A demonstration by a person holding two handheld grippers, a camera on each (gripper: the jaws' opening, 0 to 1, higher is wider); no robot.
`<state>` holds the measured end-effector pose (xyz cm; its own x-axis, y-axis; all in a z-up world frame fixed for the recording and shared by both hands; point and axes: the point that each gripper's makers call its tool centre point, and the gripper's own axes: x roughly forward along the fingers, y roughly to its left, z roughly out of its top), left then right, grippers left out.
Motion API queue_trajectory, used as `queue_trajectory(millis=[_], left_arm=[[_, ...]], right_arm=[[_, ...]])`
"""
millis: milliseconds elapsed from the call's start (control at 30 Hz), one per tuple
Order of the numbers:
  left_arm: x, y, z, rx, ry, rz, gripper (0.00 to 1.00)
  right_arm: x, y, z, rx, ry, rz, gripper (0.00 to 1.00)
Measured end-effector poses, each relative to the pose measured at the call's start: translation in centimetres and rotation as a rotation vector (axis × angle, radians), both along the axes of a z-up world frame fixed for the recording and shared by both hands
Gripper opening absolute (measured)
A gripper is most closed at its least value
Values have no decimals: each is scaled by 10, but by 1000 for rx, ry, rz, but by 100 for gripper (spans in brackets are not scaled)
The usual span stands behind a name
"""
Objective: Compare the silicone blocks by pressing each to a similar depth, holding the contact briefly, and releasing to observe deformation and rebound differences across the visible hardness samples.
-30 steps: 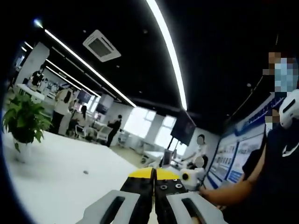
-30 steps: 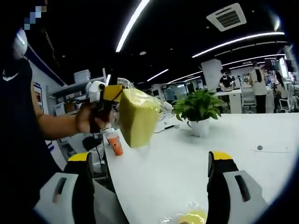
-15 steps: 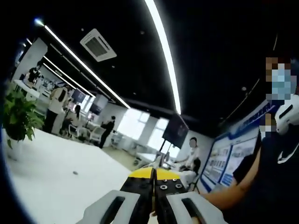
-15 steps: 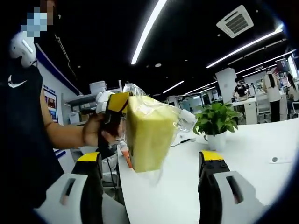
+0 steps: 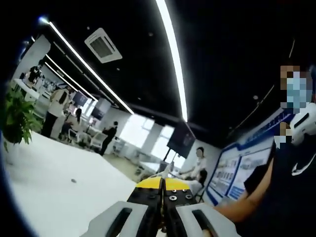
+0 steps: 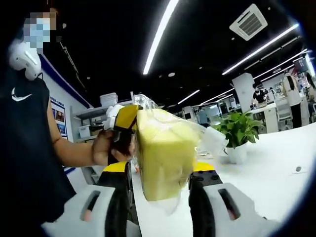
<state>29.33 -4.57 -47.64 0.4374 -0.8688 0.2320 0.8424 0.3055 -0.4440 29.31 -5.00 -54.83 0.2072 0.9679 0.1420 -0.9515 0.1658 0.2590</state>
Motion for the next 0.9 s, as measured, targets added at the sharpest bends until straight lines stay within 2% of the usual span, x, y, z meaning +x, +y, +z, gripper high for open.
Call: queue_trajectory(millis=[33, 100, 267, 467, 733, 900], left_arm=[[0, 1, -1, 2, 5, -1, 0], [0, 4, -3, -4, 10, 5, 0], [-3, 9, -13, 36, 2, 18, 0], [-5, 11, -18, 77, -35, 29, 0], [0, 16, -24, 111, -47, 72, 0], [1, 16, -27, 113, -29, 69, 0]], right_arm=[[-1, 0, 2, 9, -3, 7, 29], [-4, 4, 0, 1, 12, 29, 26], [-10, 5, -10, -86, 49, 68, 21], [-14, 6, -15, -127, 74, 97, 13], [-16, 9, -18, -167, 114, 131, 7], [-19, 8, -21, -182, 142, 155, 5]])
